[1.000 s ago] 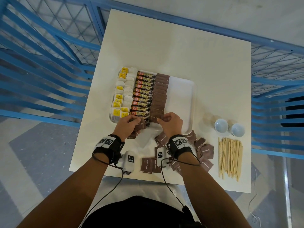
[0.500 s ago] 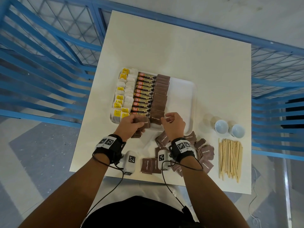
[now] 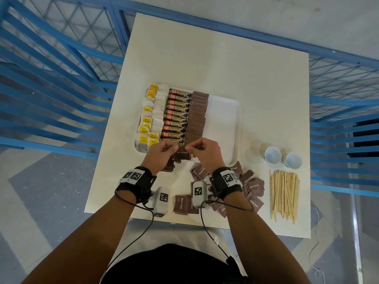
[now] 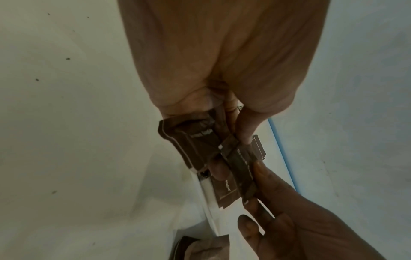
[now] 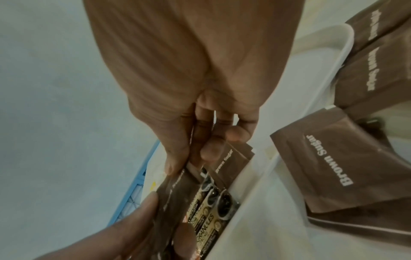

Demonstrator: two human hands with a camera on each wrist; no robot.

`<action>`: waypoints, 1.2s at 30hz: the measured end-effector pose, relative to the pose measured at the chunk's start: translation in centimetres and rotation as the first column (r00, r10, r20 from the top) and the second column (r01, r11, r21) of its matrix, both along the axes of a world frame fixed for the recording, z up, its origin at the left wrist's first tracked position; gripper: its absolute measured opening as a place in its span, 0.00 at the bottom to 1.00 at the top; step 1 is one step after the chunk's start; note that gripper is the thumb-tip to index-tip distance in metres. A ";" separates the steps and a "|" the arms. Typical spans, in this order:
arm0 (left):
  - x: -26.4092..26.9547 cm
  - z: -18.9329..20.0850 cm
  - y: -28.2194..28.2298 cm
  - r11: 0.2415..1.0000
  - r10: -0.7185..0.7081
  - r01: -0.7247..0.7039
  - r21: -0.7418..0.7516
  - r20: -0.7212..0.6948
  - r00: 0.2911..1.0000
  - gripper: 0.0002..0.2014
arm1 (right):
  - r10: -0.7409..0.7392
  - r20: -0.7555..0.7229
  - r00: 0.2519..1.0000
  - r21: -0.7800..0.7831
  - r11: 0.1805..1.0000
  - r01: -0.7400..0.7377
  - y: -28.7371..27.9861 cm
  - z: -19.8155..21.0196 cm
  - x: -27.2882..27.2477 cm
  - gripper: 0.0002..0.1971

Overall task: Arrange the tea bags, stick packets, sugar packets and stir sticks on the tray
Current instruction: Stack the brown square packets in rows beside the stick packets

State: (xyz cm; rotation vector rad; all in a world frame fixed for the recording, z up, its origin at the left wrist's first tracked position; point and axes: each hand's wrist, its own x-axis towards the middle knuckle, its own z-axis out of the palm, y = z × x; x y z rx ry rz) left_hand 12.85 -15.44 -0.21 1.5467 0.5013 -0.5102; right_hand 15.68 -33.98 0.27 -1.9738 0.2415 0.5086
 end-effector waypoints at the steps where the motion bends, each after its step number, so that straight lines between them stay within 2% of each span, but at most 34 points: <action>1: -0.1 -0.1 0.0 1.000 0.011 -0.011 0.008 0.008 1.000 0.06 | -0.014 0.005 1.000 0.008 1.000 0.014 -0.1 0.0 -0.1 0.05; 4: -0.2 0.0 -0.1 0.998 0.004 -0.006 0.069 0.037 0.999 0.07 | -0.060 0.016 0.998 0.045 0.997 0.059 -0.2 0.1 -0.2 0.03; 10: -0.2 0.4 -0.8 0.968 -0.062 0.030 0.249 0.122 0.991 0.07 | -0.094 0.050 0.994 0.017 0.995 0.093 0.2 -0.6 -0.8 0.02; 12: -0.3 0.4 -0.9 0.967 -0.061 0.027 0.253 0.125 0.990 0.06 | -0.093 0.013 0.996 0.007 0.996 0.093 0.2 -0.6 -1.0 0.03; 15: -0.3 0.4 -0.7 0.968 -0.058 0.025 0.250 0.126 0.990 0.05 | -0.034 -0.123 0.992 0.034 0.999 0.038 -0.1 0.0 -1.5 0.11; 18: -0.4 0.5 -0.7 0.969 -0.066 0.035 0.245 0.121 0.991 0.05 | -0.009 -0.151 0.989 0.090 0.996 0.022 -0.6 0.1 -1.9 0.09; 21: -0.5 0.3 -0.6 0.984 -0.022 0.014 0.178 0.040 0.999 0.03 | -0.077 -0.104 0.992 0.008 0.997 0.079 -1.3 -0.6 -1.6 0.07; 23: -0.7 0.0 -0.2 0.992 -0.006 0.008 0.128 -0.014 1.000 0.10 | -0.159 -0.061 0.985 -0.062 0.986 0.155 -1.9 -1.3 -1.4 0.06; 26: -1.2 -0.6 0.4 0.991 -0.049 0.048 0.126 0.005 0.999 0.16 | -0.223 -0.014 0.975 -0.160 0.963 0.218 -2.3 -2.1 -1.2 0.05; 36: -1.5 -2.0 1.5 0.976 -0.108 0.097 0.197 0.044 0.993 0.14 | -0.149 0.003 0.989 -0.290 0.946 0.143 -0.9 -2.4 -1.2 0.06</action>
